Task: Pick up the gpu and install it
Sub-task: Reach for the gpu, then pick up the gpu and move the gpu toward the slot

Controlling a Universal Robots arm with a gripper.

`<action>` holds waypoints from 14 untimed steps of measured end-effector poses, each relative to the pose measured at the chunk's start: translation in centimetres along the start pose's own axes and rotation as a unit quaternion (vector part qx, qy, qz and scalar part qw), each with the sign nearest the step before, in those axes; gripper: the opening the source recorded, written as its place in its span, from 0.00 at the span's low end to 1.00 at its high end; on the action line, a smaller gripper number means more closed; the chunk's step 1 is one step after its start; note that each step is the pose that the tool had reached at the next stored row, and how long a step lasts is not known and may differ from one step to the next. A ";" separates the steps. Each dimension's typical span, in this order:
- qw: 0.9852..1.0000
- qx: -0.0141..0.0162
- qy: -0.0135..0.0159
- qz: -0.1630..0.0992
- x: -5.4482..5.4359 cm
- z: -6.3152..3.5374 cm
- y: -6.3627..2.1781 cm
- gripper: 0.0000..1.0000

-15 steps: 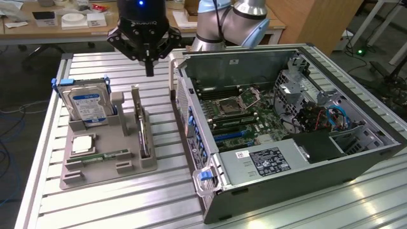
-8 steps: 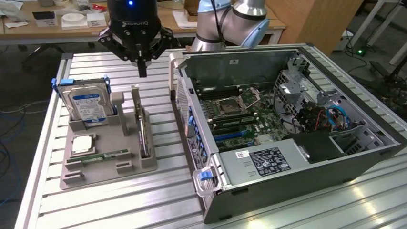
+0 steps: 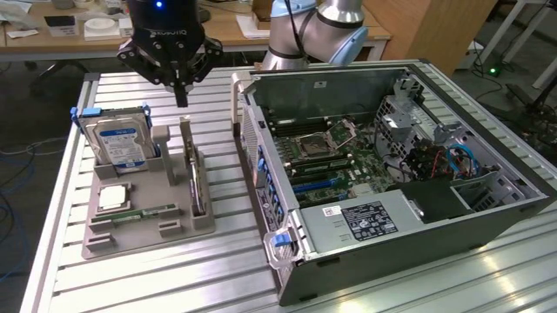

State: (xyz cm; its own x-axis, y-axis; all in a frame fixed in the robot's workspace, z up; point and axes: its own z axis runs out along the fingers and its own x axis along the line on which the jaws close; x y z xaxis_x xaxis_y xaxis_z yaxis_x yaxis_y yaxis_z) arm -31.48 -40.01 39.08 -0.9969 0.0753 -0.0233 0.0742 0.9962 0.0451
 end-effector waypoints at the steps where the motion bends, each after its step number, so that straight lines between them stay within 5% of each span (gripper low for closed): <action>1: 1.000 0.000 0.000 0.000 0.2 0.00 -0.02 0.10; 14: 1.000 0.000 0.000 0.000 0.7 0.00 -0.05 0.10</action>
State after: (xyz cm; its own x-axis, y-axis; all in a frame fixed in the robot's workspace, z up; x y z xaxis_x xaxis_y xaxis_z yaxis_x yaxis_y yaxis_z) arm -32.15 -40.02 39.07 -0.9969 0.0753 -0.0232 0.0742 0.9962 0.0451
